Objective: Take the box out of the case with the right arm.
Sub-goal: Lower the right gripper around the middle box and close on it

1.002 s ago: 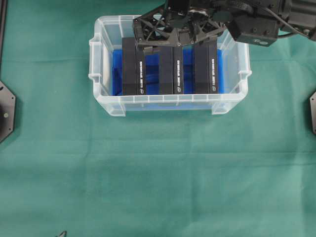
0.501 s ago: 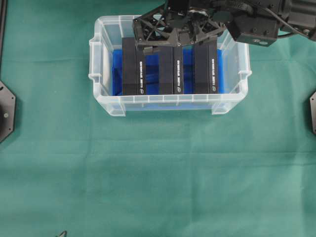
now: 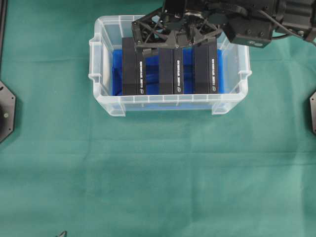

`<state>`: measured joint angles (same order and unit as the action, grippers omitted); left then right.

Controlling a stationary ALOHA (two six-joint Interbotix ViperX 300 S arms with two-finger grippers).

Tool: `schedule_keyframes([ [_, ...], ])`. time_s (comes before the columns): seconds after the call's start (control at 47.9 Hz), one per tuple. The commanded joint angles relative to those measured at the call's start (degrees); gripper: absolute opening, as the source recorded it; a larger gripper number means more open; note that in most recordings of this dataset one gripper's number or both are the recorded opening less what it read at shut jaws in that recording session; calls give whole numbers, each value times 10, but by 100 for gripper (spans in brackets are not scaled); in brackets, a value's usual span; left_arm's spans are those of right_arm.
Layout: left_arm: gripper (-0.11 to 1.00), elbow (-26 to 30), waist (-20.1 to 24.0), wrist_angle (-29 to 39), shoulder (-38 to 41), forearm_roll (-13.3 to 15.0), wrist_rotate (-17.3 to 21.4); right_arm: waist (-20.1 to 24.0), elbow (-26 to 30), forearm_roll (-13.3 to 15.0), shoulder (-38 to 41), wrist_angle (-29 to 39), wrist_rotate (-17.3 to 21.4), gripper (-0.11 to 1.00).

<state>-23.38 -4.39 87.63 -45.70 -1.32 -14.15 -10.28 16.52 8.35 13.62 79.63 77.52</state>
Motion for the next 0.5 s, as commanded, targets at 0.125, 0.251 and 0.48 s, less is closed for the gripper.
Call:
schedule_keyframes([
  [0.125, 0, 11, -2, -2, 1, -3, 1, 1, -6, 0, -4, -3, 2, 93],
  [0.251, 0, 11, -1, -3, 1, -3, 1, -2, -17, 0, -1, -13, 3, 93],
  [0.48, 0, 10, -1, -3, 2, -3, 1, -4, -42, -1, 4, -53, 6, 93],
])
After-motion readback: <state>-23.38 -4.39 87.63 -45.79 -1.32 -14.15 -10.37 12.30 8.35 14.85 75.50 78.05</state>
